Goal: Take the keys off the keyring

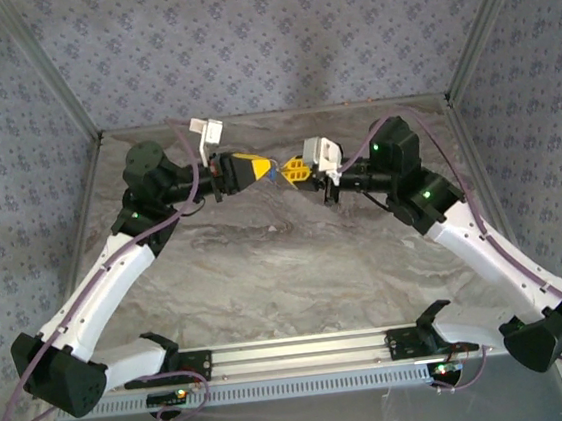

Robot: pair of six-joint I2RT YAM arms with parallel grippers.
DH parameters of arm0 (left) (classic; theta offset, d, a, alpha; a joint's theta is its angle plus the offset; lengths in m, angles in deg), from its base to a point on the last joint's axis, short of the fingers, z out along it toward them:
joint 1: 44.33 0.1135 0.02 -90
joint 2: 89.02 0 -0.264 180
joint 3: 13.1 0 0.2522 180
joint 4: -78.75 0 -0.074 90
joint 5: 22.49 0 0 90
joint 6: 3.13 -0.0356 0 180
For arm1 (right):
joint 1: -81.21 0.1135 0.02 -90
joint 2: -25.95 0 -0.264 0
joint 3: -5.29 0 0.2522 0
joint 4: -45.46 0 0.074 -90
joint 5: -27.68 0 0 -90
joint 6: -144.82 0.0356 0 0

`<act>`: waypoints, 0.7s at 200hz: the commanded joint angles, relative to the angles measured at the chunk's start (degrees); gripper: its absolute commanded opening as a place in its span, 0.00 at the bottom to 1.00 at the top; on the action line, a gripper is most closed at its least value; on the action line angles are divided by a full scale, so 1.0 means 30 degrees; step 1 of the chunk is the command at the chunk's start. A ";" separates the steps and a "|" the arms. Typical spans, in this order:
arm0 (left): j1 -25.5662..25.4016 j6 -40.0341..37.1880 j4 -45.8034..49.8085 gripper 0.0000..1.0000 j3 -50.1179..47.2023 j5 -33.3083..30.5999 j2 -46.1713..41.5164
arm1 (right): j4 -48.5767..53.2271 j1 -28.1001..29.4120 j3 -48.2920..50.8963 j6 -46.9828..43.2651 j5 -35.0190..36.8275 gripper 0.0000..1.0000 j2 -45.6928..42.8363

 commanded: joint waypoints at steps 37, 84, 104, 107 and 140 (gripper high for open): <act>0.0216 0.0622 -0.1155 0.00 -0.0113 -0.0852 -0.0155 | 0.0138 0.2238 0.0475 -0.2710 0.3626 0.00 -0.0404; 0.0494 -0.1547 0.1699 0.00 -0.0549 -0.2217 -0.0881 | 0.0191 0.2342 0.1821 -0.1305 0.4221 0.00 -0.0896; 0.0539 -0.3220 0.3776 0.00 -0.1017 -0.3553 -0.1342 | -0.0098 0.2331 0.2880 0.0049 0.4780 0.00 -0.1519; 0.0539 -0.3456 0.4067 0.00 -0.1163 -0.3817 -0.1451 | -0.0160 0.2345 0.3109 0.0267 0.4887 0.00 -0.1631; 0.0480 -0.4579 0.4724 0.01 -0.3975 -0.6361 -0.2536 | -0.0810 0.2167 0.5219 0.2401 0.5963 0.00 -0.2866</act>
